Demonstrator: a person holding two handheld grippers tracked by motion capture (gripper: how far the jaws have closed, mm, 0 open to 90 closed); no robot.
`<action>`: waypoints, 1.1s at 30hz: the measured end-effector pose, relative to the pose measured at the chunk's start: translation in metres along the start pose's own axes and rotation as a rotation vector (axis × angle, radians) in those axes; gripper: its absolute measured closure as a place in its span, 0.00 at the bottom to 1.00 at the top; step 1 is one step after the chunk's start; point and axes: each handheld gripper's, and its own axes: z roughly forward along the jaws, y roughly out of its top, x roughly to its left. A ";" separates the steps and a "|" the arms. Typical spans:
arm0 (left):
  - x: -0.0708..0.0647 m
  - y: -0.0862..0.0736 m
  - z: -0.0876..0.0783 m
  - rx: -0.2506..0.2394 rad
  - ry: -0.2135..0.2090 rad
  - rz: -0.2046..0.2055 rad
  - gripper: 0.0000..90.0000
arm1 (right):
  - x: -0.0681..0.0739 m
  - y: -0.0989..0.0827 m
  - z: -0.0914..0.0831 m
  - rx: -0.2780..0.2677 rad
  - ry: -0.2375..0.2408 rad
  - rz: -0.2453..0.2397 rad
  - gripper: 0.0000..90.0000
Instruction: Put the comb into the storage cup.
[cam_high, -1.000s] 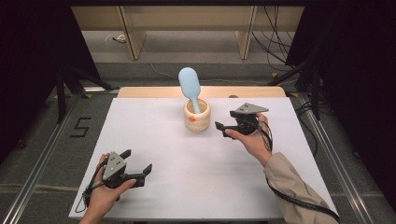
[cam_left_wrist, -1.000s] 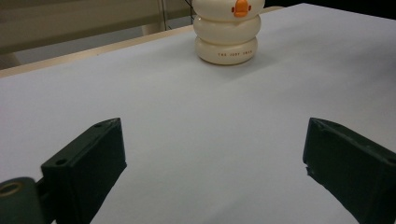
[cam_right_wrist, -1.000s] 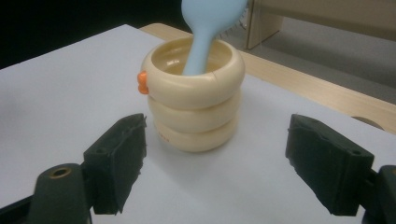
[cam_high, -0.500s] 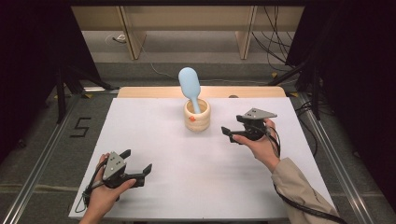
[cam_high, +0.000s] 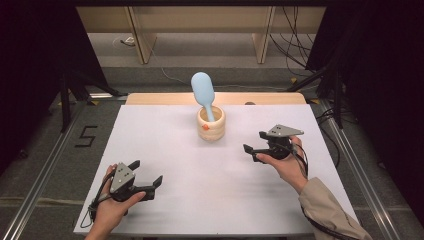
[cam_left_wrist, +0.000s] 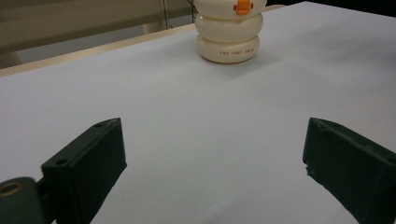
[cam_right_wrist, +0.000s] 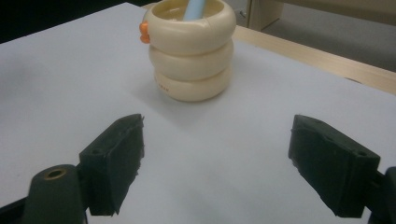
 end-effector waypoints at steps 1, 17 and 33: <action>0.000 0.000 0.000 0.000 0.000 0.000 0.06 | 0.000 -0.002 -0.002 -0.001 -0.001 -0.001 0.21; 0.000 -0.001 0.001 0.005 0.001 0.001 0.06 | -0.003 -0.030 -0.029 -0.006 -0.011 0.027 0.21; 0.001 -0.002 0.001 0.009 0.005 -0.001 0.06 | -0.006 -0.051 -0.050 -0.008 -0.021 0.045 0.20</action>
